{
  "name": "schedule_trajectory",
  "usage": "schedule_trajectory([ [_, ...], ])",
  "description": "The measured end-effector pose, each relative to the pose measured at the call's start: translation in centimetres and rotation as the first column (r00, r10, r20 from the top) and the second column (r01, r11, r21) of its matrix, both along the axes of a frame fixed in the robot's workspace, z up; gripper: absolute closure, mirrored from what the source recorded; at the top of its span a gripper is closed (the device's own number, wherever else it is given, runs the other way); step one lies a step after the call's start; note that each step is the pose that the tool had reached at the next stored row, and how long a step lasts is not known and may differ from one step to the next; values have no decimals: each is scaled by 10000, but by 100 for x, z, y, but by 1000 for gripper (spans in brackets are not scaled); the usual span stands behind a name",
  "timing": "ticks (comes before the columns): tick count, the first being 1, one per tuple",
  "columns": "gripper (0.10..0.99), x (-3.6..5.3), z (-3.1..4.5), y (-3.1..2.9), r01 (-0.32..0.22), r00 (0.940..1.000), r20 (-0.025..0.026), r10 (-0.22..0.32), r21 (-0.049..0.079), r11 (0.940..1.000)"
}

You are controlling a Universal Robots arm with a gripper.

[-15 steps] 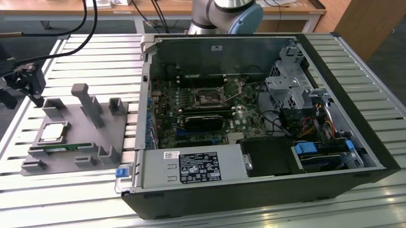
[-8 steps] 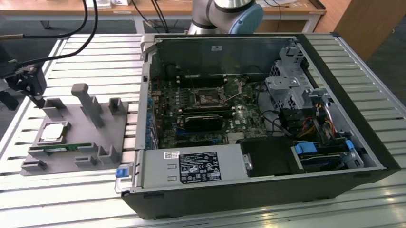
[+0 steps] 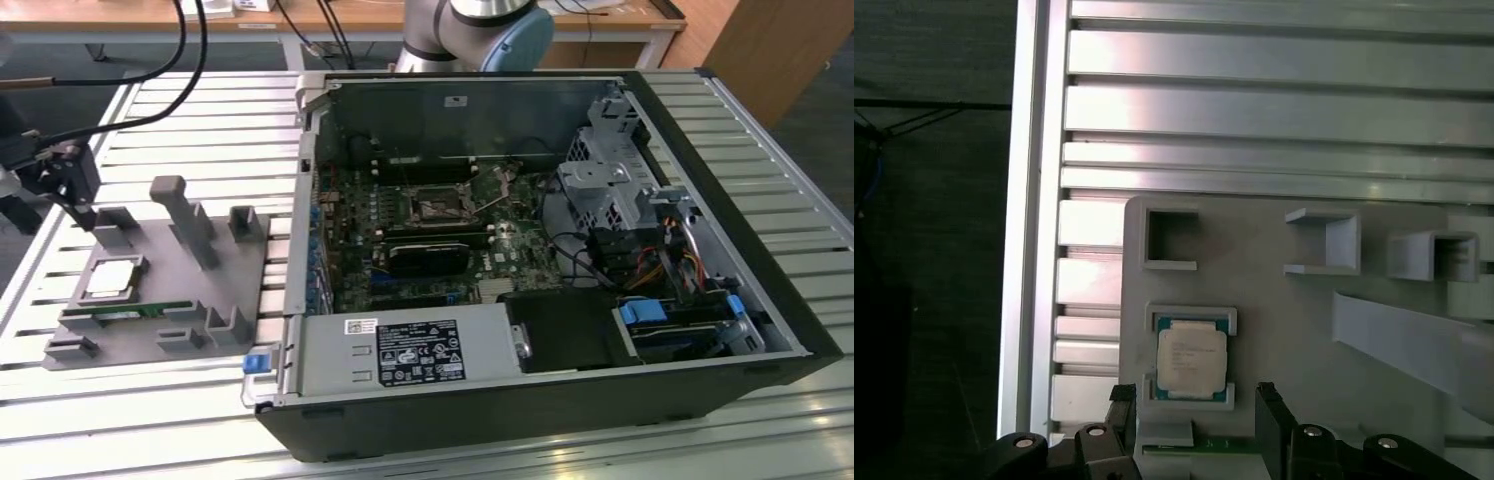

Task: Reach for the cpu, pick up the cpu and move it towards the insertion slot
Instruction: 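Pick up the cpu and move it towards the insertion slot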

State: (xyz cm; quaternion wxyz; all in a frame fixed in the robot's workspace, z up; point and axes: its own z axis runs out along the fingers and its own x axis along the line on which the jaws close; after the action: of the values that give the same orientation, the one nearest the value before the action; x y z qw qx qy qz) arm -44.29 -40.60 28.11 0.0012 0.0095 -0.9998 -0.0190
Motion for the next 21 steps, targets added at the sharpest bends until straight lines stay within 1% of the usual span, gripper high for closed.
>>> schedule_trajectory([
  [5, 498, 0, -30, -1, 0, 10000, 0, 0, 0, 10000],
  [21, 498, 0, -158, -7, 0, 10000, -1, 0, 0, 10000],
])
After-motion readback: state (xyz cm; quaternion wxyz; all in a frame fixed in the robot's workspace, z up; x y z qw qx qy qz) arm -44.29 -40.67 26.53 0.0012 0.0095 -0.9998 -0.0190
